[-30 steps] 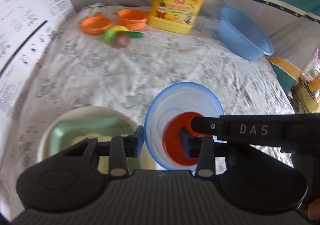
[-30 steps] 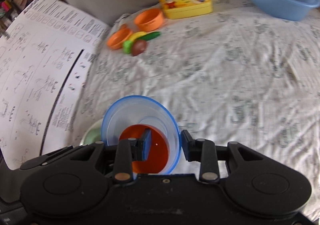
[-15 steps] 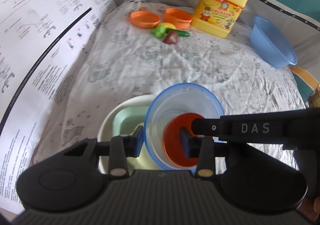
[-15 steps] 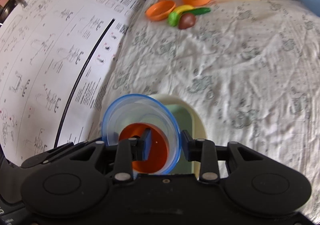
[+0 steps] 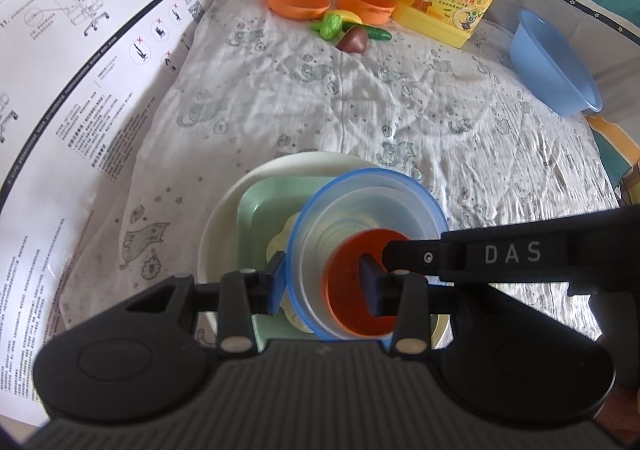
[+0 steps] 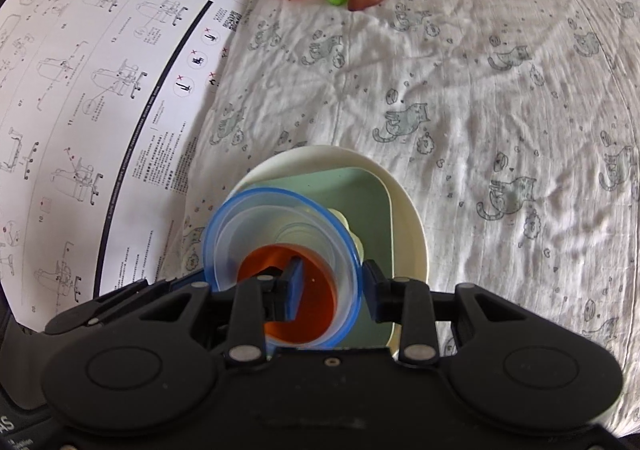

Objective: Organize plates and bowls
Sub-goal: 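Carry the bowl stack over the plates and lower it onto the yellow plate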

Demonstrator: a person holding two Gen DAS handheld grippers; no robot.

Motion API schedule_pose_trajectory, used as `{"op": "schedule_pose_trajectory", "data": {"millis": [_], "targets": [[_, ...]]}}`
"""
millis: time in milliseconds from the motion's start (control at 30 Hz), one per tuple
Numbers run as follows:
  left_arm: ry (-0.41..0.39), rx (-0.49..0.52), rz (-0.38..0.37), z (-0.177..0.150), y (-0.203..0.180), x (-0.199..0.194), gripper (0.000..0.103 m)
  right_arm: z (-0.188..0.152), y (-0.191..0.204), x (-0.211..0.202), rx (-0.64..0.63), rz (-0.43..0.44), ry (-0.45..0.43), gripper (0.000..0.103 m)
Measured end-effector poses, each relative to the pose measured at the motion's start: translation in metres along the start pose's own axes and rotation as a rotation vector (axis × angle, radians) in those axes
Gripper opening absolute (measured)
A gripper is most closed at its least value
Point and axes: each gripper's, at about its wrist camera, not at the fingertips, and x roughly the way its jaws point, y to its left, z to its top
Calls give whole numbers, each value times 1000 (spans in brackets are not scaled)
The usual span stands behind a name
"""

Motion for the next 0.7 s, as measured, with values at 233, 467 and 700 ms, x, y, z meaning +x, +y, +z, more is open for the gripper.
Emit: {"op": "schedule_pose_trajectory", "data": {"millis": [233,467,700], "targets": [[2,-19,-5,2,4,9,39,4,-2,6,1,4,-6,33],[2,-10,-2,4,3,12,39,7,-3,9,11,11,-10,33],[-9,-5,13,4,3,9,41,3,-1,2,3,19,-23,33]]}}
